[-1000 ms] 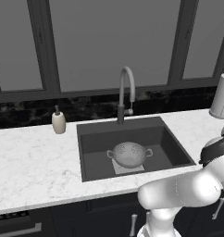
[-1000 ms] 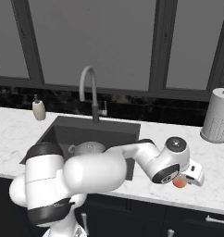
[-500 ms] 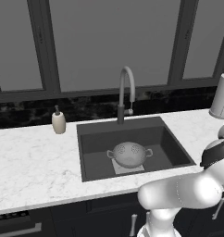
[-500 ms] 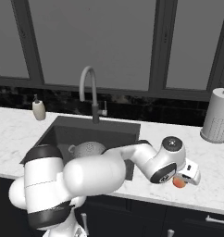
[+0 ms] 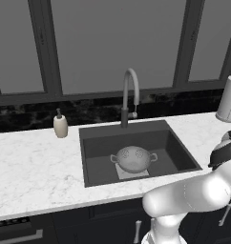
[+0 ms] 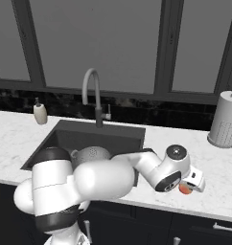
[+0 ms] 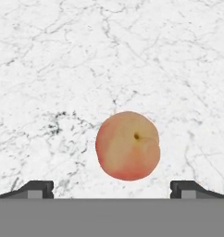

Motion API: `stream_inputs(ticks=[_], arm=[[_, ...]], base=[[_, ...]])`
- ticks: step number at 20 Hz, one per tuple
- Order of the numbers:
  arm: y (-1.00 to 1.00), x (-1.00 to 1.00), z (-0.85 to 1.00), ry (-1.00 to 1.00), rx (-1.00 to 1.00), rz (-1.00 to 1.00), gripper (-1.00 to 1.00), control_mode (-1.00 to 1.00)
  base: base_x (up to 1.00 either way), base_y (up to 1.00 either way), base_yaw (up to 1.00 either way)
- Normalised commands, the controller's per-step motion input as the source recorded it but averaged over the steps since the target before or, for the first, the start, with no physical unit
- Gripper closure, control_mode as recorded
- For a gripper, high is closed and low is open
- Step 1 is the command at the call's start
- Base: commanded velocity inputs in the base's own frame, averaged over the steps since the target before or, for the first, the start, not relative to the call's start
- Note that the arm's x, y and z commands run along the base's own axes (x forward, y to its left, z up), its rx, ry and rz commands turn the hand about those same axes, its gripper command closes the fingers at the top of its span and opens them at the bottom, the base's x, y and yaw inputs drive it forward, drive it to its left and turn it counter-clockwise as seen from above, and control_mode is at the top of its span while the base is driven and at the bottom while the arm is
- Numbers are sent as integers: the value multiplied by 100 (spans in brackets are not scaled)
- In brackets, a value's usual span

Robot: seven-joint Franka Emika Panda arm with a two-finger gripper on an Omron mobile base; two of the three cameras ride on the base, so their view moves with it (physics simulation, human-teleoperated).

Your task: Put the colander in the sink, put the peach in the colander, and turn on the sink faucet and pour water over the colander.

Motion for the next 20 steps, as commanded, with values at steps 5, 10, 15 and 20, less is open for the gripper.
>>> stream_inputs(ticks=[5,10,15,20], arm=[[-6,14,-10,0,0,0,-100,-100],[-14,8,-9,0,0,0,-100,-100],[-13,0,-10,1,0,0,-100,-100],[-2,0,-9,5,0,0,-100,-100]], base=[[0,0,0],[0,0,0],[0,0,0],[0,0,0]])
